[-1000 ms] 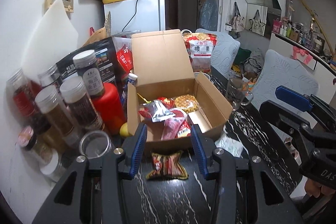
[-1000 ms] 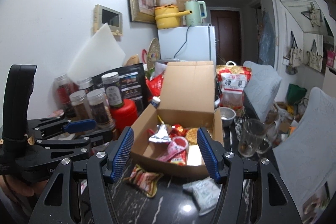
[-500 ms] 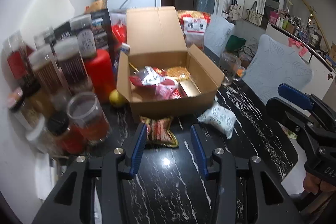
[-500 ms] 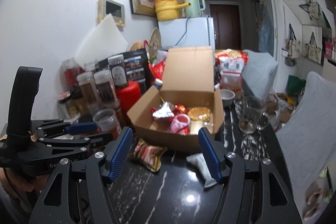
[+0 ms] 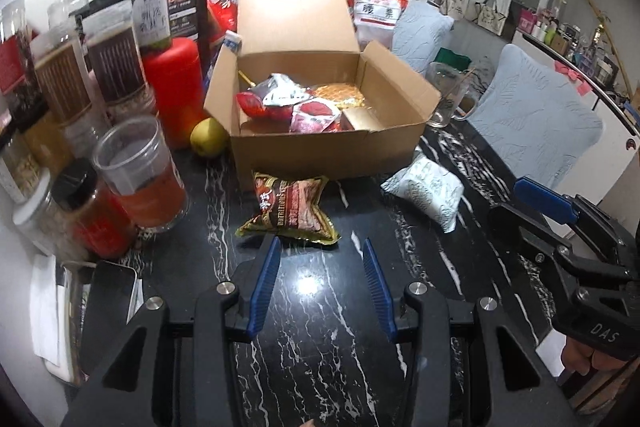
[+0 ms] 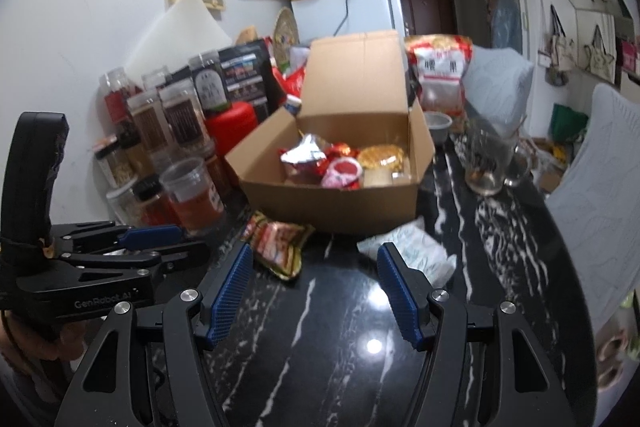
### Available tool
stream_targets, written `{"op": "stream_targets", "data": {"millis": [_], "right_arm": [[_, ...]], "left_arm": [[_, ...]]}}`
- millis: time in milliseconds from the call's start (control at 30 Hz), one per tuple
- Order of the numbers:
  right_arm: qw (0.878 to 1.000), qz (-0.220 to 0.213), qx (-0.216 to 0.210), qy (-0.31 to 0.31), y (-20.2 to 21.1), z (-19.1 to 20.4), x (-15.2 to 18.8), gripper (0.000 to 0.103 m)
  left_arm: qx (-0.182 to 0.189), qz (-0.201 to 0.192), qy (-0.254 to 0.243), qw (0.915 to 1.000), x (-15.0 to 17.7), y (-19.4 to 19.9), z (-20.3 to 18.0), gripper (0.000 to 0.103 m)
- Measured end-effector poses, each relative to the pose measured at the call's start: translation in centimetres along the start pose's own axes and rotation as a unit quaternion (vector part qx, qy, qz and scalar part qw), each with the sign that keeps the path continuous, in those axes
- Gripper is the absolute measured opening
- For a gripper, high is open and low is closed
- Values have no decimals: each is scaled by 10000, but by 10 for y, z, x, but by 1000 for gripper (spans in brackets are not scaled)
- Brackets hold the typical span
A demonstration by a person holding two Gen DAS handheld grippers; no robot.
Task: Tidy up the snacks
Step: 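Withdraw both grippers from the box toward the remaining snacks, then grasp the red-gold cereal bag with the left gripper while the right grasps the white bread-print packet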
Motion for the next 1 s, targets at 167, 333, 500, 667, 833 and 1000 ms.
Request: {"op": "stream_targets", "data": {"millis": [167,333,500,667,833,1000], "right_arm": [[9998,213,41,-19,-21,-8,15,65],[9989,443,85,-110,-42,-19,25,65],[9980,585,144,-185,-58,-28,29,65],[9975,655,184,-212,-70,-37,28,65],[9964,793,190,-251,-85,-44,31,65],[9956,882,152,-283,-96,-48,31,65]], "left_arm": [[45,92,138,9999,6,-19,5,43],[24,202,183,9996,5,-43,11,43],[-25,405,273,9988,4,-69,19,43],[-149,479,315,9982,-1,-91,30,43],[-219,554,353,9976,-9,-109,41,43],[-283,501,66,9983,-18,-120,40,43]]}}
Point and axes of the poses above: each gripper's, at about its wrist camera, not at the fingertips, and y roughly against the way its jaws point, z to its left, x to its underside, the point moved 9 cm from there along -y, roughly the way its jaws point, and after that the axes turned 5 degrees about x, right-handed, at the moved point
